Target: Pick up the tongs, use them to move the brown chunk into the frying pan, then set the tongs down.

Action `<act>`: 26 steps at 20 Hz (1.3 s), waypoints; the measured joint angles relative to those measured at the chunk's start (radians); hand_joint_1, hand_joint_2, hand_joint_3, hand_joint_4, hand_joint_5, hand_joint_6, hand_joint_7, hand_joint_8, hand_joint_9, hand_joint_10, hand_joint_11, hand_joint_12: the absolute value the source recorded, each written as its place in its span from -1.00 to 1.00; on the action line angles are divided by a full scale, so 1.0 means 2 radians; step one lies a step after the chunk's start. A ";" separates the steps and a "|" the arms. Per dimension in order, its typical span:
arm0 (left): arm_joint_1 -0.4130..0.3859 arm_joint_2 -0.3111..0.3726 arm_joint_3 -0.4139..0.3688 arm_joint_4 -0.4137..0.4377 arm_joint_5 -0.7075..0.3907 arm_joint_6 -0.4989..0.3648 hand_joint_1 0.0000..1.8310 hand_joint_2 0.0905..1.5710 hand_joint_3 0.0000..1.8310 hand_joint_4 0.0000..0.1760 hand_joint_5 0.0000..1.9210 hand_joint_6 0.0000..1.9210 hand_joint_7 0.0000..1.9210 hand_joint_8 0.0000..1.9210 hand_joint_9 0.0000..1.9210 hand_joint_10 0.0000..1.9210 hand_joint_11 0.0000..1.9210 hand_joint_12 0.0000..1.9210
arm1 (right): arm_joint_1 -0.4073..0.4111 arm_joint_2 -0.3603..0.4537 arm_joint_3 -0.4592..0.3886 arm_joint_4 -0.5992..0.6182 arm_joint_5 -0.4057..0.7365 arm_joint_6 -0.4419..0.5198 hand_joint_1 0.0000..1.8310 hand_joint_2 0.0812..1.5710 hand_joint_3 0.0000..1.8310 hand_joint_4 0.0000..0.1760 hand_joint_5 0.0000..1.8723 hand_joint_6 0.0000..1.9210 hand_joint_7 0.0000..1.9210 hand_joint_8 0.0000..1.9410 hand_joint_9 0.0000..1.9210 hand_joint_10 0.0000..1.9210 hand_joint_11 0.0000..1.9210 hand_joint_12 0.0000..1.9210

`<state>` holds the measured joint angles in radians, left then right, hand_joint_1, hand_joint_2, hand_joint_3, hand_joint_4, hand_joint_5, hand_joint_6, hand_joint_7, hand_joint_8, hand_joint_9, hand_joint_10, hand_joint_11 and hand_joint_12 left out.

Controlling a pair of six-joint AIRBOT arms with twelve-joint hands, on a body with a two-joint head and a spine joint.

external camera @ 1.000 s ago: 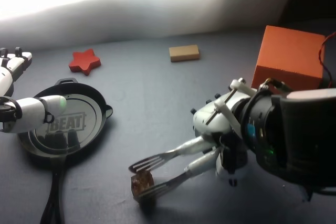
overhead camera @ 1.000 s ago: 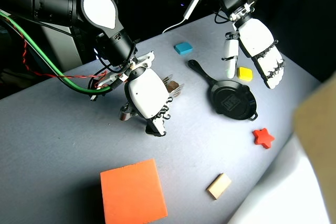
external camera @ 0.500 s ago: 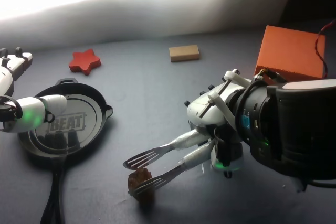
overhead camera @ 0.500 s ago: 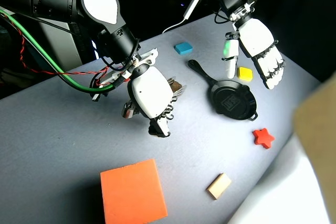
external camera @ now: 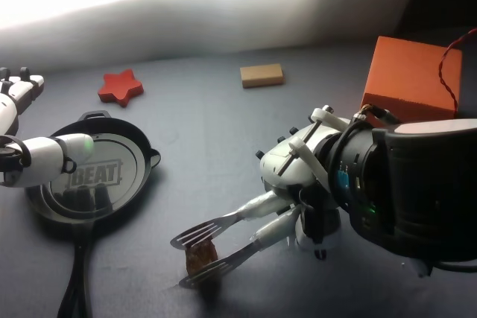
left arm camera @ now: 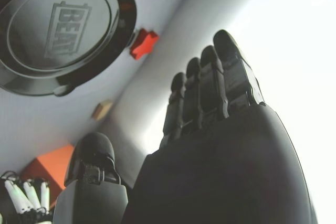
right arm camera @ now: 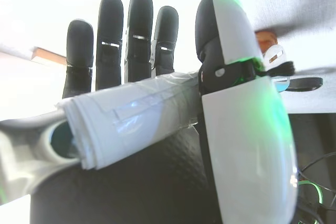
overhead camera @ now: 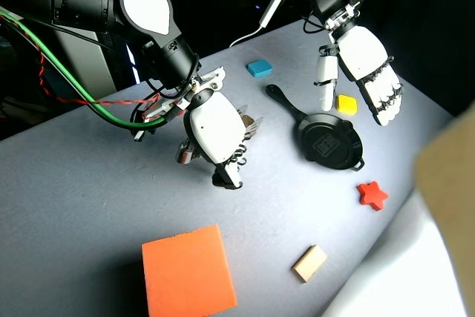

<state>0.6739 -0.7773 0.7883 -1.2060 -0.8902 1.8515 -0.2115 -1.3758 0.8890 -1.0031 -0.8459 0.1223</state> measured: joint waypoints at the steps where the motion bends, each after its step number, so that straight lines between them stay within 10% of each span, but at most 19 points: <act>1: 0.000 0.000 0.000 -0.001 0.000 0.002 -1.00 0.50 -1.00 -0.76 -0.96 -1.00 -0.93 -1.00 -0.93 -1.00 -1.00 -0.63 | -0.002 0.000 0.000 0.000 0.002 -0.005 0.21 0.46 -1.00 -1.00 -0.26 -0.40 -0.14 -0.69 -0.43 -0.12 -0.79 0.71; 3: 0.000 0.000 0.000 -0.003 -0.001 0.002 -1.00 0.49 -1.00 -0.81 -0.96 -1.00 -0.93 -1.00 -0.92 -1.00 -1.00 -0.63 | -0.004 -0.002 0.002 0.002 0.004 -0.012 0.22 0.49 -1.00 -1.00 -0.22 -0.39 -0.10 -0.67 -0.39 -0.11 -0.75 0.70; 5: 0.000 0.000 0.000 -0.003 -0.001 0.002 -1.00 0.50 -1.00 -0.81 -0.93 -1.00 -0.91 -1.00 -0.90 -1.00 -1.00 -0.58 | -0.005 -0.004 0.004 0.003 0.006 -0.014 0.19 0.56 -1.00 -1.00 -0.21 0.38 -0.06 -0.68 -0.32 -0.11 -0.68 0.71; 20: 0.000 0.000 0.000 -0.003 -0.001 0.003 -1.00 0.50 -1.00 -0.85 -0.93 -1.00 -0.92 -1.00 -0.91 -1.00 -1.00 -0.62 | -0.005 -0.007 0.018 0.002 0.010 -0.038 0.23 0.48 -1.00 -1.00 -0.07 0.22 0.17 -0.81 -0.13 -0.22 -0.54 0.69; 21: 0.000 0.000 0.000 -0.003 -0.001 0.003 -1.00 0.49 -1.00 -0.84 -0.92 -1.00 -0.91 -1.00 -0.90 -1.00 -1.00 -0.58 | -0.005 -0.007 0.018 0.003 0.010 -0.038 0.32 0.42 -1.00 -1.00 0.03 0.16 0.03 -0.21 -0.09 -0.23 -0.51 0.70; 23: 0.000 0.000 0.000 -0.003 -0.001 0.003 -1.00 0.49 -1.00 -0.83 -0.93 -1.00 -0.91 -1.00 -0.89 -1.00 -1.00 -0.53 | -0.002 -0.007 0.018 0.005 0.010 -0.039 0.33 0.43 -1.00 -1.00 0.02 0.22 -0.05 0.02 -0.07 -0.23 -0.51 0.71; 26: 0.000 0.000 -0.003 -0.004 -0.003 0.003 -1.00 0.49 -1.00 -0.86 -0.92 -0.99 -0.91 -0.99 -0.91 -1.00 -1.00 -0.56 | 0.004 -0.005 0.018 0.000 0.011 -0.042 0.23 0.48 -1.00 -1.00 -0.07 0.23 0.10 -0.54 -0.05 -0.24 -0.49 0.69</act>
<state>0.6739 -0.7773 0.7830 -1.2133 -0.8967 1.8576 -0.2031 -1.3865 0.9249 -1.0027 -0.8230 0.0387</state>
